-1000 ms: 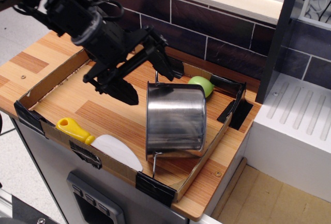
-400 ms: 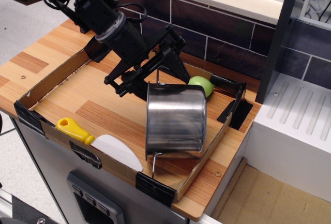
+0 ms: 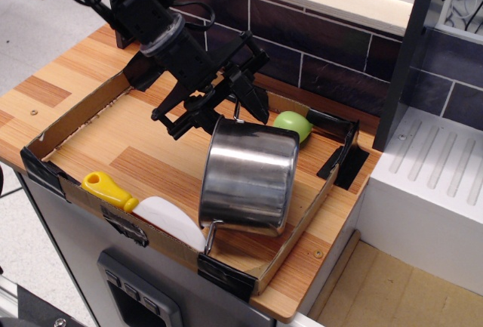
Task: Upright metal pot
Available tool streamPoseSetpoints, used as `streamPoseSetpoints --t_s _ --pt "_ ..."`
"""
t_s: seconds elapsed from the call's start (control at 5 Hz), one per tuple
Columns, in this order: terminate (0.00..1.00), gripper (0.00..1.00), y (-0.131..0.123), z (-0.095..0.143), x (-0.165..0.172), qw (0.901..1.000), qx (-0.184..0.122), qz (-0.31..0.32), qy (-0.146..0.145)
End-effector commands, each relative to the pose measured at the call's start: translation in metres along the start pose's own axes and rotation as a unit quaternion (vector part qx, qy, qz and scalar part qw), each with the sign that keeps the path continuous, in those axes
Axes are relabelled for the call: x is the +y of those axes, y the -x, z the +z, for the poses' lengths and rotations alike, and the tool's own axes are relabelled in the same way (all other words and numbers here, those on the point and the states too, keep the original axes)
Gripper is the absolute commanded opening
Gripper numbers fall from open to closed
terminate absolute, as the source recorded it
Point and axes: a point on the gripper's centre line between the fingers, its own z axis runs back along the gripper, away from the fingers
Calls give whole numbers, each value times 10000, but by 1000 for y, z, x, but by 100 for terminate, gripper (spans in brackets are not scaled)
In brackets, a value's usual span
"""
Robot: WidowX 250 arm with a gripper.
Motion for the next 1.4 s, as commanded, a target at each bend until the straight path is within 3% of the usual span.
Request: streamPoseSetpoints --t_s 0.0,0.2,0.4,0.6,1.0,1.2 --pt "0 0 28 12 -7 9863 -975 -812 -1050" --pt "0 0 37 11 -8 9566 -1925 -1437 -1650" --pt "0 0 37 6 -6 9171 -2422 -1882 -2546" --pt "0 0 29 3 -4 9137 -2488 -1749 -2693" --pt "0 0 12 -11 -11 9183 -2645 -1290 -2647" --pt "0 0 10 -22 -14 9091 -3003 -1437 -2505"
